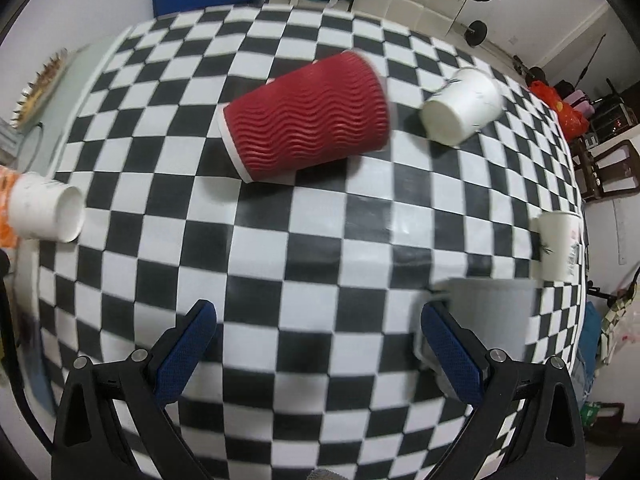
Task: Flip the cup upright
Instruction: 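Move the left gripper to the white bird-print paper cup lying sideways and grasp it, then lift the cup with the left gripper and rotate it rim-up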
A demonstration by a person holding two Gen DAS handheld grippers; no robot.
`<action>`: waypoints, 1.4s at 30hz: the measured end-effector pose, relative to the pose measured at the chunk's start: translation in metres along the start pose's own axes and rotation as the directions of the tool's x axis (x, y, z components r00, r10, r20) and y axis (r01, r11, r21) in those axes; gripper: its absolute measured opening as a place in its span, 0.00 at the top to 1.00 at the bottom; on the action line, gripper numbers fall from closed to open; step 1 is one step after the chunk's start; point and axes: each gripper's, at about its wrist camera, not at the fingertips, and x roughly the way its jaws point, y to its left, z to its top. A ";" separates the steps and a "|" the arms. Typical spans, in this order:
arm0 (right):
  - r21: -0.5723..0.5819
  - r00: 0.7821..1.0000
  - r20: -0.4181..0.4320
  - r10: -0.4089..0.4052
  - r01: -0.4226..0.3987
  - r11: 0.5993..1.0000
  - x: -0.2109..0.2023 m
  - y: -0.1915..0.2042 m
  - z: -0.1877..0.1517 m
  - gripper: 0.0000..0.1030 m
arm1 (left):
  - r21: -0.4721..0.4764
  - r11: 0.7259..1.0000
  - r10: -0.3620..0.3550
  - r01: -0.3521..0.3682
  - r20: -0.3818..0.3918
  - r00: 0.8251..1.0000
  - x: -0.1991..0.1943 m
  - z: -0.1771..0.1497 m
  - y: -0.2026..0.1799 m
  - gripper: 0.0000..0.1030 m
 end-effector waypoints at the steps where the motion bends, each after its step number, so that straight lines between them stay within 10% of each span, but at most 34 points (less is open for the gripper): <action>1: 0.002 1.000 -0.009 -0.008 0.008 1.000 0.008 0.005 0.004 0.00 | -0.009 1.000 -0.009 0.009 -0.007 1.000 0.003 0.004 0.000 0.01; 12: 0.068 0.994 -0.034 -0.101 0.104 0.992 0.042 0.012 0.020 0.00 | -0.329 0.917 -0.282 0.227 -0.130 0.950 0.047 0.043 0.015 0.01; 19: 0.111 0.994 -0.047 -0.100 0.104 0.988 0.048 0.000 0.020 0.00 | -0.378 0.901 -0.266 0.213 -0.094 0.959 0.057 0.058 0.016 0.06; 21: 0.121 0.994 -0.050 -0.100 0.105 0.987 0.049 -0.003 0.020 0.00 | -0.377 0.904 -0.251 0.202 -0.085 0.964 0.064 0.062 0.017 0.21; 33: 0.148 0.994 -0.048 -0.096 0.102 0.984 0.043 -0.017 0.015 0.00 | -0.050 0.999 -0.015 0.015 0.011 1.000 0.065 0.032 0.003 0.37; 42: 0.138 0.995 -0.043 -0.094 0.099 0.986 0.034 -0.022 0.004 0.00 | 0.230 0.971 0.053 -0.058 0.030 0.998 0.074 -0.033 0.013 0.45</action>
